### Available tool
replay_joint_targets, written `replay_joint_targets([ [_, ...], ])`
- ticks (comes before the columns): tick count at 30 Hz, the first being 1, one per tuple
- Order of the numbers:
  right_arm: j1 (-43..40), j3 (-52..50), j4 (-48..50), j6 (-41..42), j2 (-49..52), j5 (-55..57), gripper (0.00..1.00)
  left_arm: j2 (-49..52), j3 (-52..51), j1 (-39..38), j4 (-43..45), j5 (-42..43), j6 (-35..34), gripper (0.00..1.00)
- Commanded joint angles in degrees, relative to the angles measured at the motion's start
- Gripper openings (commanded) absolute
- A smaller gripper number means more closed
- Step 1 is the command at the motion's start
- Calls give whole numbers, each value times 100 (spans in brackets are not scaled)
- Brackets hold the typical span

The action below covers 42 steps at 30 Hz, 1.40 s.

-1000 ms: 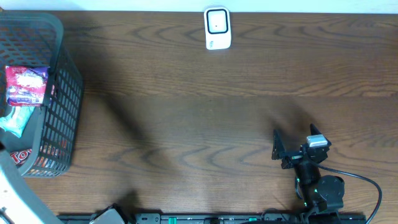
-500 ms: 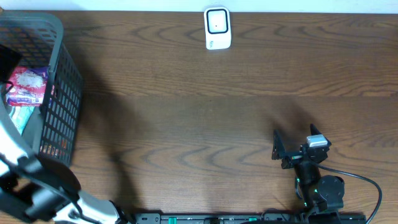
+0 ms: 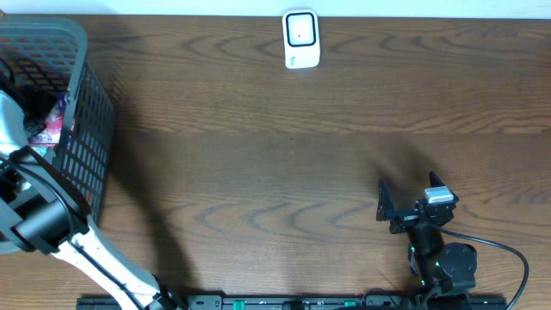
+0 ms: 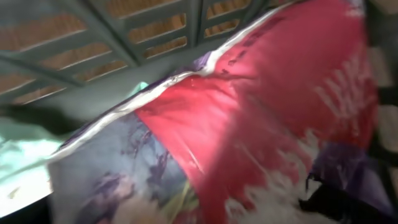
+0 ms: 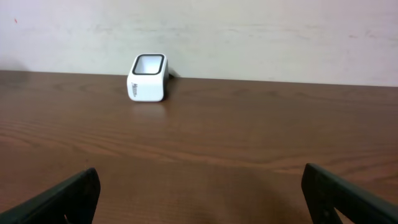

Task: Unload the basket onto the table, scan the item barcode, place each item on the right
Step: 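Grasp the pink-purple snack bag and lift it out of the basket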

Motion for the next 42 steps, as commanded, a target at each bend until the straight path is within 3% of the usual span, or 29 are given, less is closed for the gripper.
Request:
replay_joint_targets([
  [1, 37, -7, -17, -72, -20, 52, 99, 197, -46, -2, 44, 39, 48, 96],
  [4, 39, -7, -17, -72, -20, 52, 99, 273, -46, -2, 31, 168, 245, 79],
  [5, 39, -7, -17, -72, -20, 52, 99, 284, -48, -2, 0, 166, 343, 64],
  [7, 39, -7, -17, -72, -20, 52, 99, 284, -50, -2, -72, 160, 533, 14],
  [8, 39, -7, -17, -72, -20, 52, 99, 251, -50, 0, -133, 157, 588, 7],
  [15, 39, -7, -17, -72, -20, 52, 99, -505, -44, 35, -315, 210, 549, 7],
  [30, 39, -7, -17, -72, -20, 52, 99, -3888, -44, 9, -216, 2920, 542, 7],
  [32, 39, -7, -17, -72, -20, 52, 99, -4258, -44, -70, -225, 3176, 284, 7],
  [37, 39, -7, -17, -72, -20, 52, 99, -4754, -44, -640, -328, 3296, -11, 7],
  [42, 39, -7, -17, -72, -20, 52, 99, -4839, -48, -1882, -520, 3292, -7, 7],
])
